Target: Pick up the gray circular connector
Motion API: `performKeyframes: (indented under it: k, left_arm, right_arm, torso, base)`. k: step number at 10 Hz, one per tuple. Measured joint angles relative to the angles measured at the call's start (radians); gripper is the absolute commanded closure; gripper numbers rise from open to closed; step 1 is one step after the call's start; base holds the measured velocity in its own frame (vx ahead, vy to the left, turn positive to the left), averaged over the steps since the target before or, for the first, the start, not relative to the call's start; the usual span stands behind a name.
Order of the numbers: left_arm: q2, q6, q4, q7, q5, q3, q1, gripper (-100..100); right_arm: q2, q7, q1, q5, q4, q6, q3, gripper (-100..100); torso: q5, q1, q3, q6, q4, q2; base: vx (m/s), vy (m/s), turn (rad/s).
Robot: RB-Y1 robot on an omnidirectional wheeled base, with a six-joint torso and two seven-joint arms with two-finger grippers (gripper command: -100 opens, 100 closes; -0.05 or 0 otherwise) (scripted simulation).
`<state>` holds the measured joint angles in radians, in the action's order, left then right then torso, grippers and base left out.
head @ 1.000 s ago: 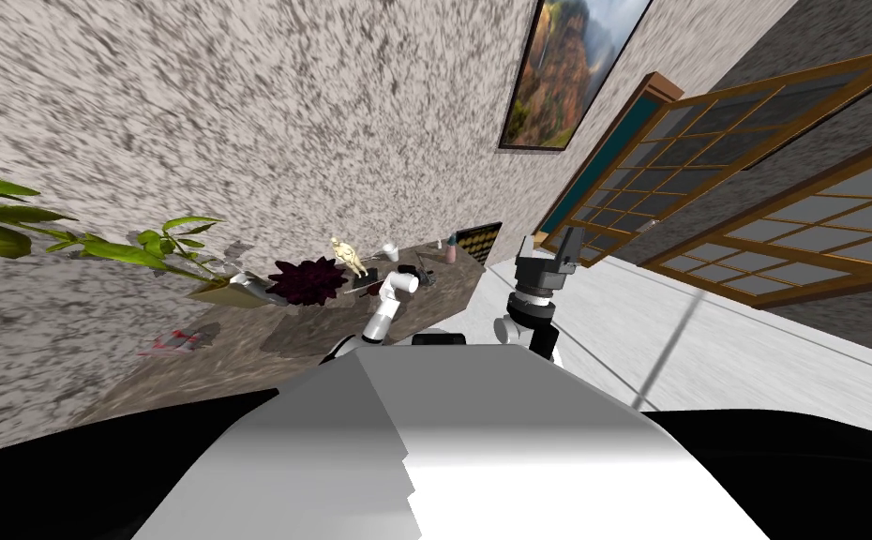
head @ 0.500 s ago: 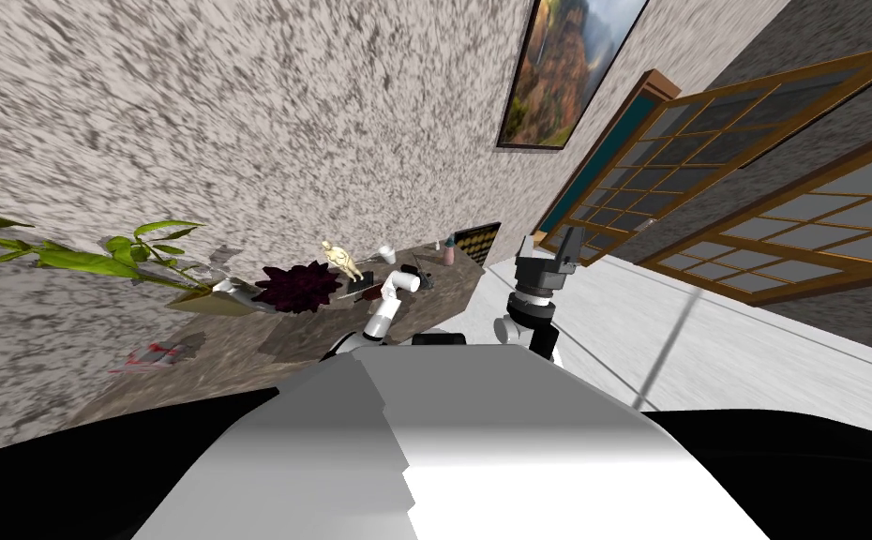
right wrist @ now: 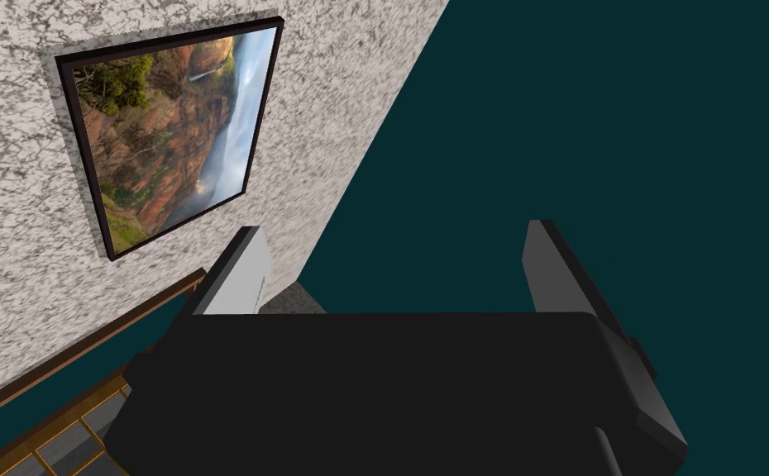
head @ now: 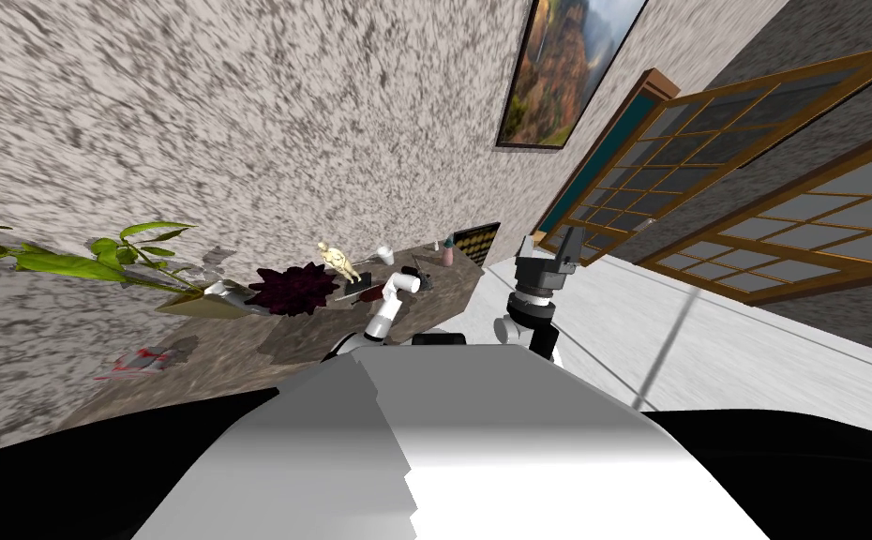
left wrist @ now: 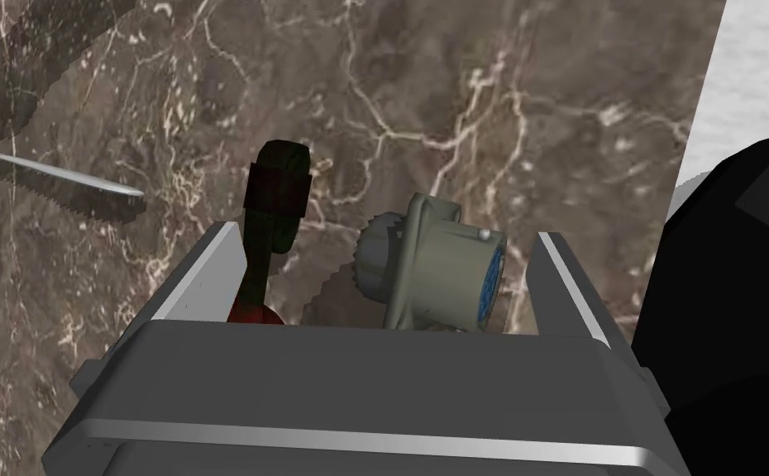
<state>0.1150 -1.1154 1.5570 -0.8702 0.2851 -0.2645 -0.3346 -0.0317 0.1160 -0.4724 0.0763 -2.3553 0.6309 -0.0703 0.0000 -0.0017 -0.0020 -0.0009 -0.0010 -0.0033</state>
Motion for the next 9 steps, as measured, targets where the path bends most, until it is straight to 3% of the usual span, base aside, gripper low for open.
performKeyframes:
  k: [4,5,6,8,9]
  left_arm:
    - [0.000,-0.001,0.000,0.000,0.000,-0.001,0.000,100]
    - [0.000,-0.001,0.000,0.000,0.000,0.000,0.000,0]
    - [0.000,-0.001,0.000,0.000,0.000,0.000,0.000,100]
    - [0.011,-0.032,0.036,-0.016,0.004,-0.007,-0.002,100]
    - [0.011,-0.037,0.039,-0.019,0.004,-0.008,-0.003,0]
  right_arm:
    - [0.000,0.000,0.000,0.000,0.000,0.000,0.000,0]
    - [0.000,0.000,0.000,0.000,0.000,0.000,0.000,0]
    - [0.000,0.000,0.000,0.000,0.000,0.000,0.000,0]
    - [0.000,0.000,0.000,0.000,0.000,0.000,0.000,0]
    - [0.000,0.000,0.000,0.000,0.000,0.000,0.000,0]
  torso:
    - [0.000,0.001,0.001,0.000,0.000,0.001]
    - [0.000,0.001,0.001,0.000,0.000,0.001]
    - [0.000,0.001,0.001,0.000,0.000,0.001]
    - [0.001,0.003,0.002,0.000,0.001,0.004]
    - [0.001,0.002,0.002,0.000,0.001,0.003]
  base:
    - [0.000,0.000,0.000]
    - [0.000,0.000,0.000]
    - [-0.022,0.021,0.022]
    - [-0.027,0.019,0.009]
    - [0.000,0.000,0.000]
